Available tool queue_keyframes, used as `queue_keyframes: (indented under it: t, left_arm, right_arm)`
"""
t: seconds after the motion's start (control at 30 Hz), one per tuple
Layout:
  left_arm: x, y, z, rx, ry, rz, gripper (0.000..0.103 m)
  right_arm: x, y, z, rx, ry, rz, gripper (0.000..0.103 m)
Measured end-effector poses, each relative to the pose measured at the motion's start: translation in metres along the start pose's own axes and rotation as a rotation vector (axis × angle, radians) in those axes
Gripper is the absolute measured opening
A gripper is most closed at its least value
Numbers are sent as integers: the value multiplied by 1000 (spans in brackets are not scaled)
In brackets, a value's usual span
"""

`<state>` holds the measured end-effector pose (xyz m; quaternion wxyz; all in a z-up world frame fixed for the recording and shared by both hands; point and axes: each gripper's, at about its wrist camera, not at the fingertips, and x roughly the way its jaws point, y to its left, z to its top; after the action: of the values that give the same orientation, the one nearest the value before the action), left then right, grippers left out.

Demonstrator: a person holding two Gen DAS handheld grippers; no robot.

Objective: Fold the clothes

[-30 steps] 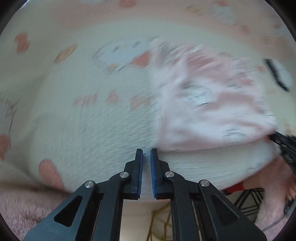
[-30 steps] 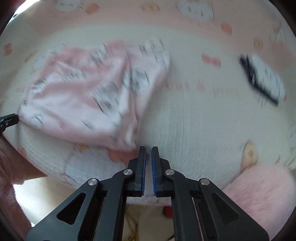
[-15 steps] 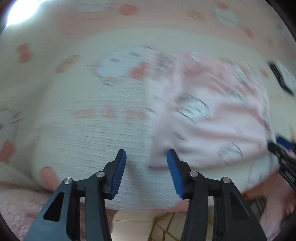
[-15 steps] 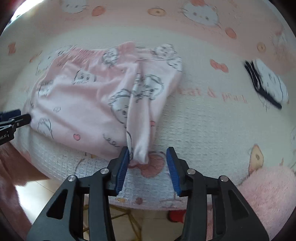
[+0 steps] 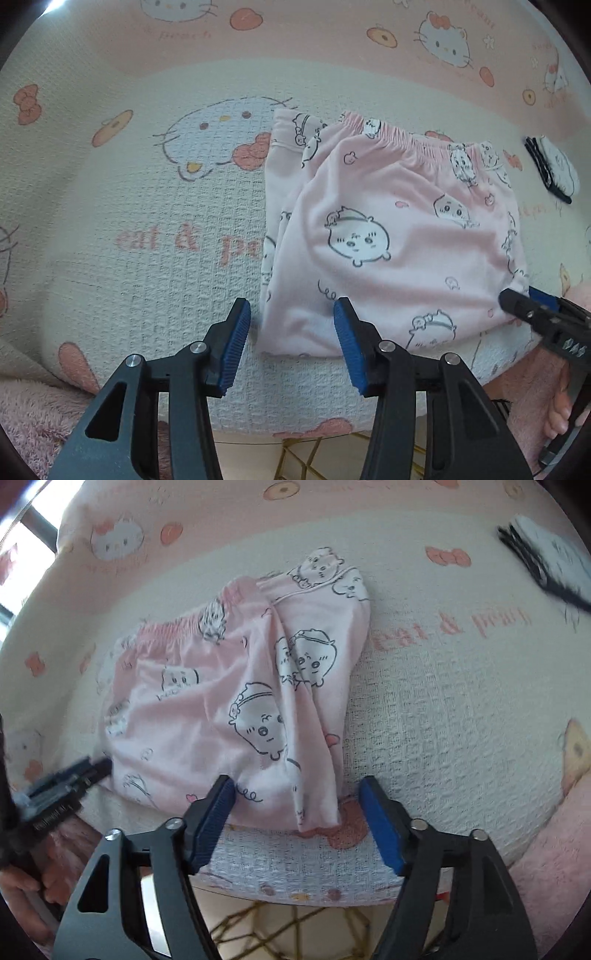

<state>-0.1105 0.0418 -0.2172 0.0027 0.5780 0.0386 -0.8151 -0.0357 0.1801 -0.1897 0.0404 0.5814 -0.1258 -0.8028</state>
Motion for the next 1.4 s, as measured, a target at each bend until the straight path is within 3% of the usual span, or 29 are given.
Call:
queue_keyframes:
  t: [0.03, 0.07, 0.2, 0.3, 0.47, 0.63, 0.73, 0.87, 0.93, 1.0, 1.1, 1.17, 1.3, 1.4]
  left_arm:
    - [1, 1, 2, 0, 1, -4, 49]
    - [1, 2, 4, 0, 0, -8, 49]
    - [2, 9, 13, -15, -8, -32, 49]
    - [1, 18, 17, -34, -16, -44, 49]
    - [4, 39, 25, -90, -26, -65, 49]
    - [4, 66, 28, -205, -32, -208, 49]
    - [2, 78, 31, -244, -47, -321, 49]
    - [-9, 66, 31, -200, -59, -449, 49]
    - [-21, 47, 26, -159, -76, -456, 49]
    - [-23, 37, 34, -129, -84, -475, 49]
    - [-18, 22, 42, -85, -71, -472, 49]
    - [-12, 9, 39, -41, -48, -428, 49]
    - [-4, -16, 37, 24, -20, -414, 49]
    - [-10, -33, 26, 102, -40, -396, 49]
  right_arm:
    - [1, 3, 1, -22, 3, -3, 44]
    - [0, 6, 3, -26, 4, 25, 22]
    - [-3, 27, 10, -121, -26, -48, 9]
    - [-12, 51, 20, -208, -67, -65, 9]
    - [-37, 127, 41, -331, -125, -14, 8]
    - [-17, 163, 29, -405, -55, 29, 9]
    - [23, 162, 16, -395, 55, 11, 12]
    - [5, 154, 4, -359, -16, 46, 20]
    - [-17, 151, -1, -355, -62, 64, 23]
    - [-39, 146, -11, -380, -98, 83, 41]
    - [-63, 125, -22, -395, -127, 94, 43]
    - [-77, 98, -26, -331, -152, 110, 42]
    - [-73, 19, -17, 41, -190, 72, 42]
    - [-58, -36, -11, 296, -166, 39, 45]
